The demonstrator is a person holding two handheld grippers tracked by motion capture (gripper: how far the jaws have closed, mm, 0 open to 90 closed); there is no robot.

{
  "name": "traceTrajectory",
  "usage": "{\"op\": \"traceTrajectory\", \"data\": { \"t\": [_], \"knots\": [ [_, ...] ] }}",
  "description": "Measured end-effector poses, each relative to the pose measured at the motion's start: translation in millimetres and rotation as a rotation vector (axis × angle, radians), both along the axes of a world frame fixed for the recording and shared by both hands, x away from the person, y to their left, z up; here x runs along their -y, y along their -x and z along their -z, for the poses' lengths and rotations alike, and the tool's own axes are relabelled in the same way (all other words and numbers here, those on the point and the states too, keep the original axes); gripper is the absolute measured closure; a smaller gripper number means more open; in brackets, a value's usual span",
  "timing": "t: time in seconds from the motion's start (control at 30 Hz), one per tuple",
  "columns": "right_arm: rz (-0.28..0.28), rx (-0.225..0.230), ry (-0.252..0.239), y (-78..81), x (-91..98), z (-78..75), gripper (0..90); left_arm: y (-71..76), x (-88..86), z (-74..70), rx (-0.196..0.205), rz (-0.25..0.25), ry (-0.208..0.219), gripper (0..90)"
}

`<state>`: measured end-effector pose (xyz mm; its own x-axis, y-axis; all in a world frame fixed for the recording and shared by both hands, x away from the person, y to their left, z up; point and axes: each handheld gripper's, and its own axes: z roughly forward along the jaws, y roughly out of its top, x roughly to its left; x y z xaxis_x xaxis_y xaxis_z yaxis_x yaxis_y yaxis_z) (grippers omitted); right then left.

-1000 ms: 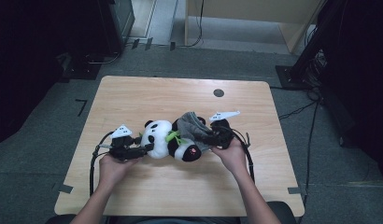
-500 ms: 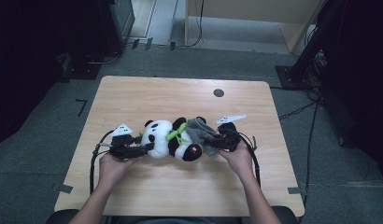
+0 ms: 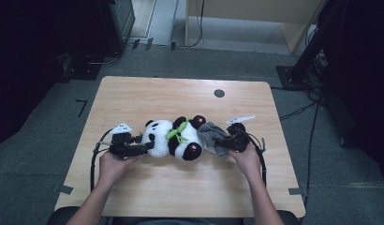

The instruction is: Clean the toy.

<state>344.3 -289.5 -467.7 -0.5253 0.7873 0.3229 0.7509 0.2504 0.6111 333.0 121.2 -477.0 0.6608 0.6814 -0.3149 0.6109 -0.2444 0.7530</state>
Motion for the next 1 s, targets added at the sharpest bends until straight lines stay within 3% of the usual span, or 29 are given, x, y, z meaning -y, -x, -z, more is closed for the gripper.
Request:
{"op": "traceTrajectory", "data": {
  "t": [0.07, 0.27, 0.47, 0.6, 0.7, 0.83, 0.93, 1.0],
  "knots": [
    [0.042, 0.01, 0.021, -1.0, 7.9, -2.5, 77.6, -0.1, 0.0, 0.1, 0.001, 0.001, 0.0, 43.6],
    [0.126, 0.112, -0.055, 3.3, 23.6, -24.5, 78.0, -0.2, 0.6, 0.7, 0.01, 0.004, 0.001, 43.5],
    [0.078, 0.241, -0.105, 9.4, 2.0, -53.1, 77.9, 1.6, 0.8, 0.8, 0.018, 0.009, -0.007, 43.1],
    [-0.006, 0.289, -0.137, 12.7, -23.4, -66.1, 77.6, 1.8, -0.1, 2.3, 0.023, 0.008, 0.006, 42.8],
    [-0.084, 0.277, -0.146, 13.4, -44.2, -67.1, 77.3, 2.1, -0.2, 2.8, 0.029, 0.011, 0.006, 42.6],
    [-0.16, 0.227, -0.125, 8.5, -67.5, -53.6, 76.4, 3.1, -0.4, 4.0, 0.037, 0.009, 0.01, 42.1],
    [-0.179, 0.178, -0.111, 4.6, -77.1, -39.0, 75.6, 3.3, -0.5, 4.8, 0.04, 0.011, 0.009, 41.1],
    [-0.171, 0.167, -0.145, 2.5, -74.0, -34.6, 75.2, 3.2, -0.8, 5.0, 0.04, 0.012, 0.016, 40.6]
  ]
}}
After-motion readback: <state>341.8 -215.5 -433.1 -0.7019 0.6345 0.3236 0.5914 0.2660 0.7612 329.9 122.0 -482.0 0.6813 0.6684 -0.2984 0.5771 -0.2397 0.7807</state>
